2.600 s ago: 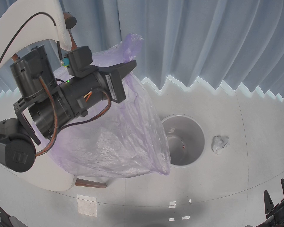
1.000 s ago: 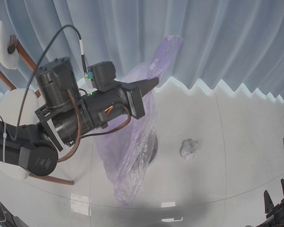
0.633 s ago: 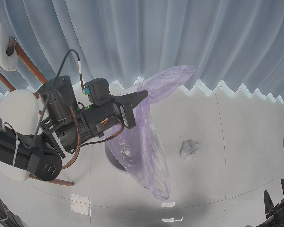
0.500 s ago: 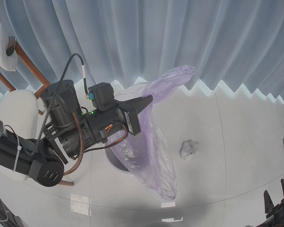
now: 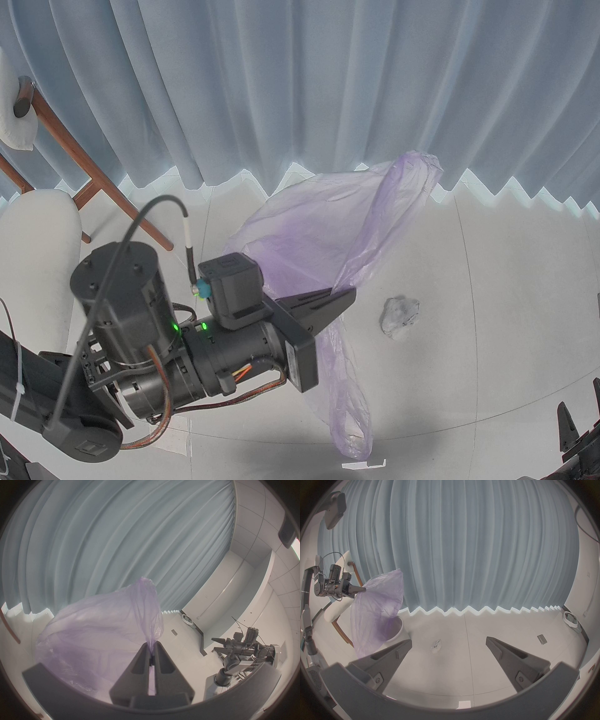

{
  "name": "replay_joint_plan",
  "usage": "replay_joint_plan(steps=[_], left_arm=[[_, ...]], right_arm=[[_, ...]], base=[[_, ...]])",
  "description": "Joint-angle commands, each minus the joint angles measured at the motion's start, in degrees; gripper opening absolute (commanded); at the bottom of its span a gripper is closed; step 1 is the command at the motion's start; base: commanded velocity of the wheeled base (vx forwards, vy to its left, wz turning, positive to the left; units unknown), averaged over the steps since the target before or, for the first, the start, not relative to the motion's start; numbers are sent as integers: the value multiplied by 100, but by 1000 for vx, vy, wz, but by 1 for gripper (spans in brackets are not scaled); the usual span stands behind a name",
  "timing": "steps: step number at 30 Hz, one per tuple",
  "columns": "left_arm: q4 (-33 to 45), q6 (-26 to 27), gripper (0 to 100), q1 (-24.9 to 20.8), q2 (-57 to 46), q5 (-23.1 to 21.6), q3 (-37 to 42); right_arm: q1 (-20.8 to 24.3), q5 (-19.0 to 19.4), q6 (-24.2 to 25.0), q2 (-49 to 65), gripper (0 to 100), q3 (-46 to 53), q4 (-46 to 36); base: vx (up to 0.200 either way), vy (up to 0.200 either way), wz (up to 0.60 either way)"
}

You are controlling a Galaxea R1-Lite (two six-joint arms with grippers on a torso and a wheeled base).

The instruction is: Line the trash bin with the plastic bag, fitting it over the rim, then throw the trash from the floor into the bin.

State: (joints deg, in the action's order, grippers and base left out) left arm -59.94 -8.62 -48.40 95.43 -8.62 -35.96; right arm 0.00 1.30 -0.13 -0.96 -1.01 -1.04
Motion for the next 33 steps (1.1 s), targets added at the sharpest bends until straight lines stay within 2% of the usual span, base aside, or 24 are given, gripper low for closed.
replay_joint_plan(steps=[1,8,9,10,11,12,13,16,19,22,27,28,30,33], left_arm=[[0,1,0,-109,-235,1,195],[0,-26,0,-29,-455,1,626],[0,-52,0,85,-455,9,652],[0,-193,0,419,-446,9,661],[0,-193,0,419,-446,9,661],[-9,-404,0,805,-420,9,617],[-9,-492,0,929,-402,9,573],[-9,-993,0,1201,-279,9,415],[-26,-1177,0,1315,-130,18,450],[-334,-1151,0,1271,20,36,626],[-1468,-1177,0,1491,468,71,538],[-1468,-1177,0,1491,468,71,538],[-1784,-1195,0,1772,529,71,467],[-1758,-1151,0,1772,565,115,300]], right_arm=[[0,1,-4,88,100,57,-2],[0,1,-4,88,100,57,-2],[0,1,-4,79,100,57,-2],[0,1,-4,79,100,57,-2],[0,1,-4,79,100,57,-2],[0,1,-4,88,100,57,-2],[0,1,-4,88,100,57,-2],[0,1,-4,79,100,57,7],[0,1,-4,79,100,57,-2],[0,1,-4,79,100,57,-2],[0,1,-4,79,100,57,-2],[0,1,-4,79,100,57,-2],[0,1,-4,79,100,57,-2],[0,1,-4,88,100,57,-2]], base=[[0,0,0],[0,0,0],[0,0,0],[0,0,0],[0,0,0],[0,0,0],[0,0,0],[0,0,0],[0,0,0],[0,0,0],[0,0,0],[0,0,0],[0,0,0],[0,0,0]])
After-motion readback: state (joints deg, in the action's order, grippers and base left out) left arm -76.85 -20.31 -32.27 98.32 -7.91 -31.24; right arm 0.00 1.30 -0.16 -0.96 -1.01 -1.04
